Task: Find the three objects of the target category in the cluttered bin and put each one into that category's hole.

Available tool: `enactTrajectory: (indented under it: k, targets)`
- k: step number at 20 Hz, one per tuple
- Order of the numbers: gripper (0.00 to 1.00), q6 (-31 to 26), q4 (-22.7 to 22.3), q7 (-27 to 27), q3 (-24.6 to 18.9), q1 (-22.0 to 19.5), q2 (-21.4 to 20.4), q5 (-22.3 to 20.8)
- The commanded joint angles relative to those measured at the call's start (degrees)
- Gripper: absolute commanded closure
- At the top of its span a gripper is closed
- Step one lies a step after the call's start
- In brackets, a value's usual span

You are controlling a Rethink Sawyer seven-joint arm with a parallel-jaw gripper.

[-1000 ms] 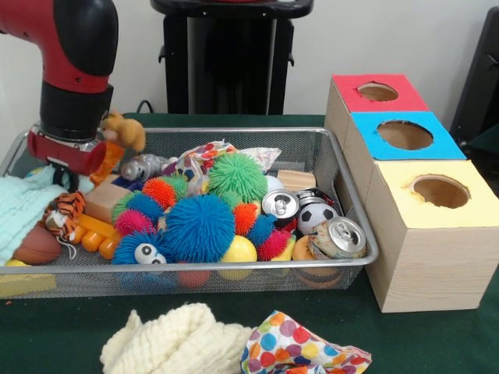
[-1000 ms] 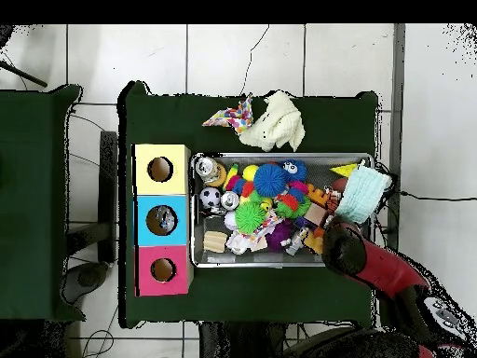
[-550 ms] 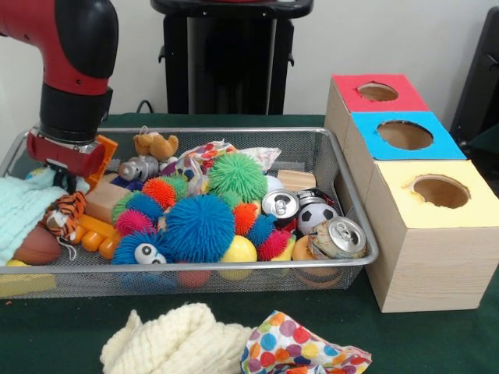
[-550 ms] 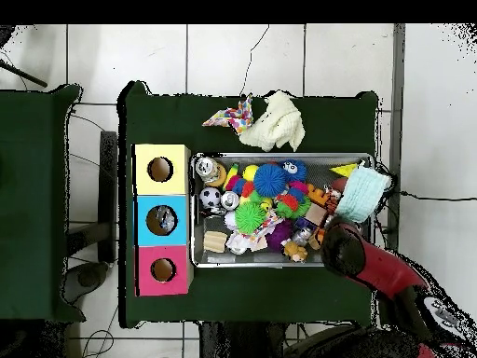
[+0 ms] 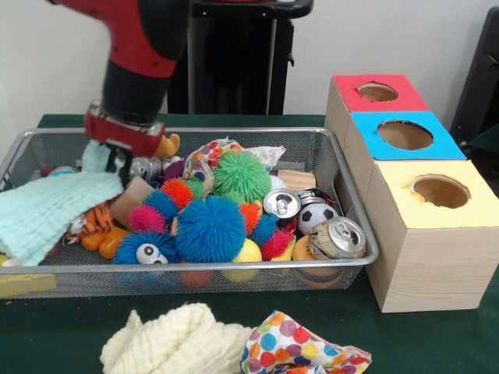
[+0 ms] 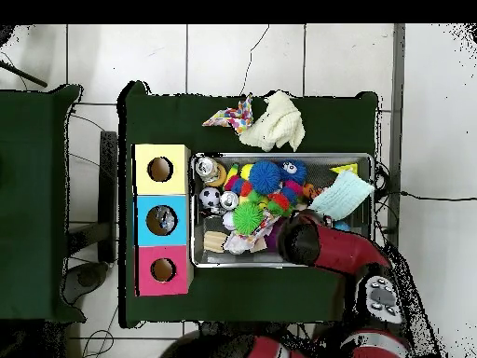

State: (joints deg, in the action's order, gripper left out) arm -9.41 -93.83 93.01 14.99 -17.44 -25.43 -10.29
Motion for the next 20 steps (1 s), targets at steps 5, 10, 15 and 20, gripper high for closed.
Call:
enactTrajectory:
  k: [5, 10, 15, 20]
  targets:
    - [1.00, -12.6, 2.9, 12.2, 5.2, 8.8, -1.8, 4.9]
    - [1.00, -13.2, 3.0, 11.4, 5.3, 9.0, -2.2, 5.7]
    - [1.00, -11.8, 2.1, 10.7, 4.8, 8.3, -2.3, 6.2]
    - [1.00, -11.6, 2.1, 10.1, 4.4, 8.2, -1.9, 6.2]
